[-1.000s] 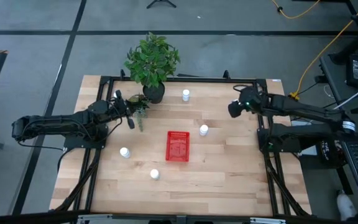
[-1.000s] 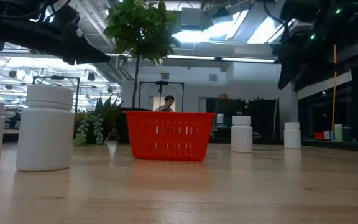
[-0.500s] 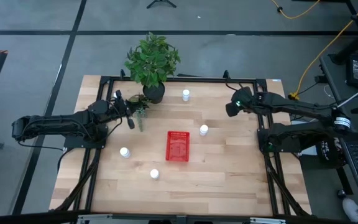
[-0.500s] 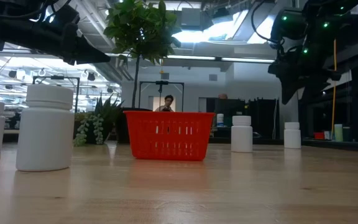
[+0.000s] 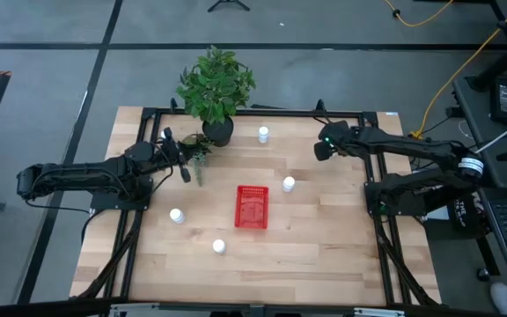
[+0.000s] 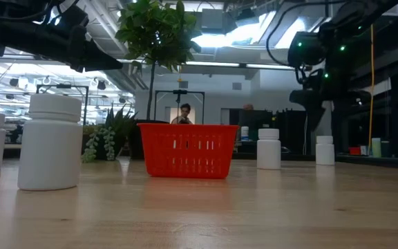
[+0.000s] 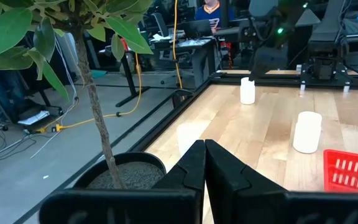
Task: Pick and place pill bottles into a basket
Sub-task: Put the white medicine bottle into the red bin
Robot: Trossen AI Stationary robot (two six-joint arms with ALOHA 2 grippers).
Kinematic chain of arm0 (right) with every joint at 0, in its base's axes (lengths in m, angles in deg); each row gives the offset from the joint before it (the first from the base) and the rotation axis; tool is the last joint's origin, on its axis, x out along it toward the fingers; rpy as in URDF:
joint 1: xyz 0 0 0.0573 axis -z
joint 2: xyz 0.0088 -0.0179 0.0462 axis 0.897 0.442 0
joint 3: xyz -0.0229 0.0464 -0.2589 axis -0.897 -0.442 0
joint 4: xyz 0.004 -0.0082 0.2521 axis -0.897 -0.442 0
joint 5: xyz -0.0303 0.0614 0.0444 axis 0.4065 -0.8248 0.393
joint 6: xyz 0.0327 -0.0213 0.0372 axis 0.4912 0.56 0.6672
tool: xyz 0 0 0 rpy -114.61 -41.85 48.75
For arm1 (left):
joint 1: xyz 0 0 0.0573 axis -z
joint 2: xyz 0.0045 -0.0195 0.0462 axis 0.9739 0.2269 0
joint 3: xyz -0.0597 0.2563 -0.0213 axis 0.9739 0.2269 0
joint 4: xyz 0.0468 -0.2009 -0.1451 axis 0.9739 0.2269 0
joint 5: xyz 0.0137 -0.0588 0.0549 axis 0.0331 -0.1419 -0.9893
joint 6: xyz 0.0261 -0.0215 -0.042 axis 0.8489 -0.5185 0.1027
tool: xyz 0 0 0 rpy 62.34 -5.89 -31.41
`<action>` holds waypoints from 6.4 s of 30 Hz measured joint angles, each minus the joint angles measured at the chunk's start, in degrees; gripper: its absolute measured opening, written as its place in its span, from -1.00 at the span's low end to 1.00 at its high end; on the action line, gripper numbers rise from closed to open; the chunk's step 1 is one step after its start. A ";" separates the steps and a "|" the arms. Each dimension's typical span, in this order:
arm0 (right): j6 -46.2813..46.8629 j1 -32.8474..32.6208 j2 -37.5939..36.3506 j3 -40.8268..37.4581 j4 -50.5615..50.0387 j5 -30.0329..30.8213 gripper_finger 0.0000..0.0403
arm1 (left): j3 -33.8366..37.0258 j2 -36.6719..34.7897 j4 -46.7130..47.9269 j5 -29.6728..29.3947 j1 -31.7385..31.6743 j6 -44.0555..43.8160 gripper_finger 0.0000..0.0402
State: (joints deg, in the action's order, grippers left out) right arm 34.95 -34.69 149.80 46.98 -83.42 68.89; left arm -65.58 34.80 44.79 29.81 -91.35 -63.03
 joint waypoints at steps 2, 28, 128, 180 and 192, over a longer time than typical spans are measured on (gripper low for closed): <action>-0.33 0.82 0.80 0.00 -0.02 -0.08 0.50 | 0.00 0.00 0.00 0.00 -0.01 -0.01 -0.98; -2.23 5.99 1.30 -2.82 6.75 -4.66 0.49 | 0.02 0.00 0.68 -0.02 0.00 -0.18 -0.98; -27.76 -1.50 1.30 2.32 15.43 -20.98 -0.23 | 0.02 -0.02 0.63 -0.02 -0.02 -1.51 -0.98; -33.61 -32.66 2.61 9.69 36.99 -22.88 -0.23 | 0.04 -0.02 0.62 -0.02 0.00 -1.51 -0.98; -41.38 -32.67 16.74 23.63 23.47 -22.97 -0.22 | 0.04 -0.02 0.55 -0.01 -0.01 -1.51 -0.98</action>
State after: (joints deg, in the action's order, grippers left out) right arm -6.43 -67.36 166.55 70.60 -59.95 45.92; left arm -65.54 34.78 45.34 29.80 -91.36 -64.55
